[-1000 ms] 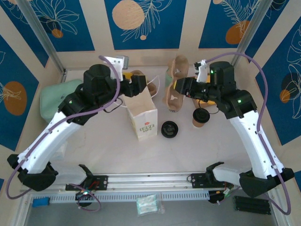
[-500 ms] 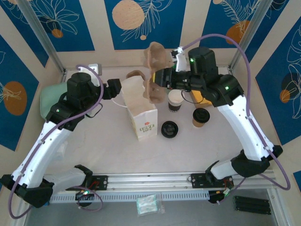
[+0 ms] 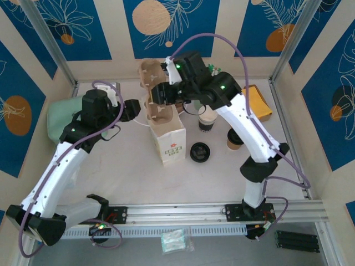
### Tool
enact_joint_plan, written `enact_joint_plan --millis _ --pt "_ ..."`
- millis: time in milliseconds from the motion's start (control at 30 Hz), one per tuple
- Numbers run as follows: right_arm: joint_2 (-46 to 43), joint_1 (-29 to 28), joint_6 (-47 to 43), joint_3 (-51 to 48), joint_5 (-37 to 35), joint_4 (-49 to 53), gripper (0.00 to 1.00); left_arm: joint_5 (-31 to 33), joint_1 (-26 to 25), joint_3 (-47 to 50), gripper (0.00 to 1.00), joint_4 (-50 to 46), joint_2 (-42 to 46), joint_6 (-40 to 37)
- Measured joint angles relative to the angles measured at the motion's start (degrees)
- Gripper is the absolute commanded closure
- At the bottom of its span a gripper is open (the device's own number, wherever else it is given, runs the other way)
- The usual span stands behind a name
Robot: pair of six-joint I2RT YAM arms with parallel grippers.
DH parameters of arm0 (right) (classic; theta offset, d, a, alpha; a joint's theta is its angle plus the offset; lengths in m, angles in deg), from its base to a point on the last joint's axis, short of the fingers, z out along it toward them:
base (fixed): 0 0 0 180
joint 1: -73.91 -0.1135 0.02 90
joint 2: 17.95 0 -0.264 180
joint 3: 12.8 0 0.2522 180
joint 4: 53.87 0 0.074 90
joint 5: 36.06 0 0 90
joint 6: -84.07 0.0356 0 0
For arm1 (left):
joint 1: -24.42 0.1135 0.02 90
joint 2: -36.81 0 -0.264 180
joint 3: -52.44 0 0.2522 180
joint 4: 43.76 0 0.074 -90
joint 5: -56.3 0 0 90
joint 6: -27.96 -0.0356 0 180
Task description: Pack the takeout coffee
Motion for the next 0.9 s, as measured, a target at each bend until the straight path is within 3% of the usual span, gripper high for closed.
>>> enact_joint_plan --millis 267,400,900 --pt "4.79 -0.52 -2.23 2.69 -5.68 6.64 0.63 -2.03 0.04 2.4 0.86 1.03 0.07 0.26" --pt "5.31 -0.52 -2.62 2.82 -6.95 7.93 0.63 -2.62 0.11 2.62 1.0 1.36 0.74 0.39" --pt "8.17 -0.61 -2.62 2.95 -7.74 8.11 0.63 -3.21 0.11 12.13 1.0 6.86 7.21 9.75"
